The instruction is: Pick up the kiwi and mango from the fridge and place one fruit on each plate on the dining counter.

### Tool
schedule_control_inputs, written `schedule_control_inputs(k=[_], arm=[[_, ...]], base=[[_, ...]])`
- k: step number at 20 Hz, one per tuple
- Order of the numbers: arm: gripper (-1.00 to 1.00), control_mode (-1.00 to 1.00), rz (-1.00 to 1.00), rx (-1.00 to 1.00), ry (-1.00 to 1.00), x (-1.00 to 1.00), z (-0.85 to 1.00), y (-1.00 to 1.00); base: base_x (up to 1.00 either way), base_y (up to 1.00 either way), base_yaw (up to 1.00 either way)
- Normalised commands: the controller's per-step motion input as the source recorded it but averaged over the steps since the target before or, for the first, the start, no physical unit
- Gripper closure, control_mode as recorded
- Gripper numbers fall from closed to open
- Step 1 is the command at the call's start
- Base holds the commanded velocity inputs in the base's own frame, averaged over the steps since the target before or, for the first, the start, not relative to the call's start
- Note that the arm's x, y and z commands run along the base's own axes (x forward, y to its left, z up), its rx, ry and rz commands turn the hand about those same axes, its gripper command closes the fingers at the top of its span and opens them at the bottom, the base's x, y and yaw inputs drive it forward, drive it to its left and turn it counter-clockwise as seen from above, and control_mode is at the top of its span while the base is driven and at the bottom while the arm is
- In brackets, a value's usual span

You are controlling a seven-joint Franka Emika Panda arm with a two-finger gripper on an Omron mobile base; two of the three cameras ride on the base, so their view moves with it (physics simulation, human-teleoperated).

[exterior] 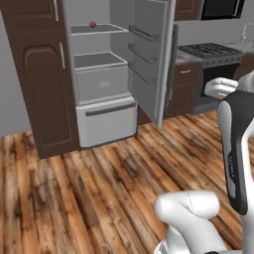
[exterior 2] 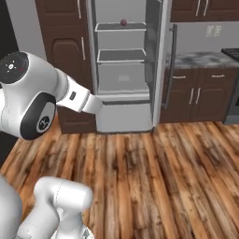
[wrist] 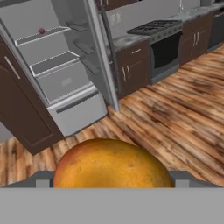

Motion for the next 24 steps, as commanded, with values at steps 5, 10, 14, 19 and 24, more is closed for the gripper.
schedule_control_inputs(k=[5, 10, 14, 19, 24], arm=[[1.0, 1.0, 0.0, 0.0, 0.0, 0.0, 0.0, 0.0], [1.0, 1.0, 0.0, 0.0, 0.0, 0.0, 0.0, 0.0], [1.0, 1.0, 0.0, 0.0, 0.0, 0.0, 0.0, 0.0], [1.0, 1.0, 0.0, 0.0, 0.0, 0.0, 0.0, 0.0], [1.0, 1.0, 0.0, 0.0, 0.0, 0.0, 0.0, 0.0]], base=[[-1.0, -0.38, -0.17], [-1.0, -0.61, -0.17], [-0.96, -0.86, -0.19], [-0.65, -1.0, -0.07], [-0.43, -1.0, -0.01]])
